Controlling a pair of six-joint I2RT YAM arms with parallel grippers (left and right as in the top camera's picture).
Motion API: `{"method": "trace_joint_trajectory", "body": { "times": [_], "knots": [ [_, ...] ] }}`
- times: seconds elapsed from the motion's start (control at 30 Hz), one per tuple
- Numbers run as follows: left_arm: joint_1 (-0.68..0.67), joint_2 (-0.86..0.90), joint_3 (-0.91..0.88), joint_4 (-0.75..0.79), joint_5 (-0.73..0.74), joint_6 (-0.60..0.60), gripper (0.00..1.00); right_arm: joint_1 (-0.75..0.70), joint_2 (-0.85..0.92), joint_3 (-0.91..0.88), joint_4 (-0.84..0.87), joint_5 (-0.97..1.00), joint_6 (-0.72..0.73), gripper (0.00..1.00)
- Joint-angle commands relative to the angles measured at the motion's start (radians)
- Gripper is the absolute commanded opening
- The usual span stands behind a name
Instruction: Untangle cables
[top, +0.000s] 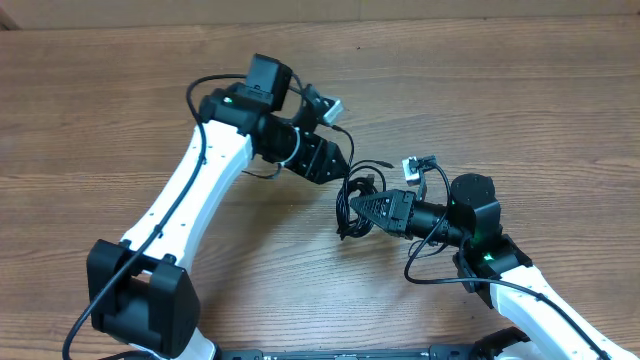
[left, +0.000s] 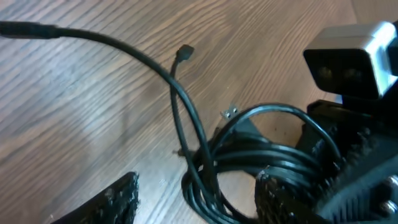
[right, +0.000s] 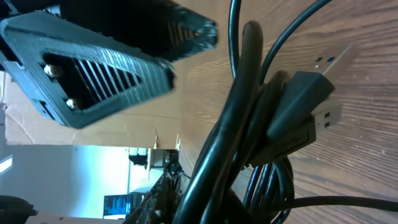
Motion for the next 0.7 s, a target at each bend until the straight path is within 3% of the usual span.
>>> {"method": "trace_joint_trajectory", "body": {
  "times": [0.0,0.2,0.43,0.67],
  "knots": [
    [-0.047,-0.001,-0.013,0.032,-0.095,0.023,0.57,-0.002,-0.005,0.008,0.021,-0.038,0.004,0.18],
    [-0.097,-0.001,-0.013,0.074,-0.216,-0.010,0.53,-0.002,-0.005,0.008,0.048,-0.103,0.003,0.18],
    [-0.110,0.000,-0.013,0.100,-0.237,-0.031,0.52,-0.002,-0.005,0.008,0.189,-0.185,-0.008,0.17],
    [-0.108,0.000,-0.014,0.104,-0.468,-0.113,0.24,-0.002,-0.005,0.008,0.381,-0.275,-0.008,0.17]
  ]
}}
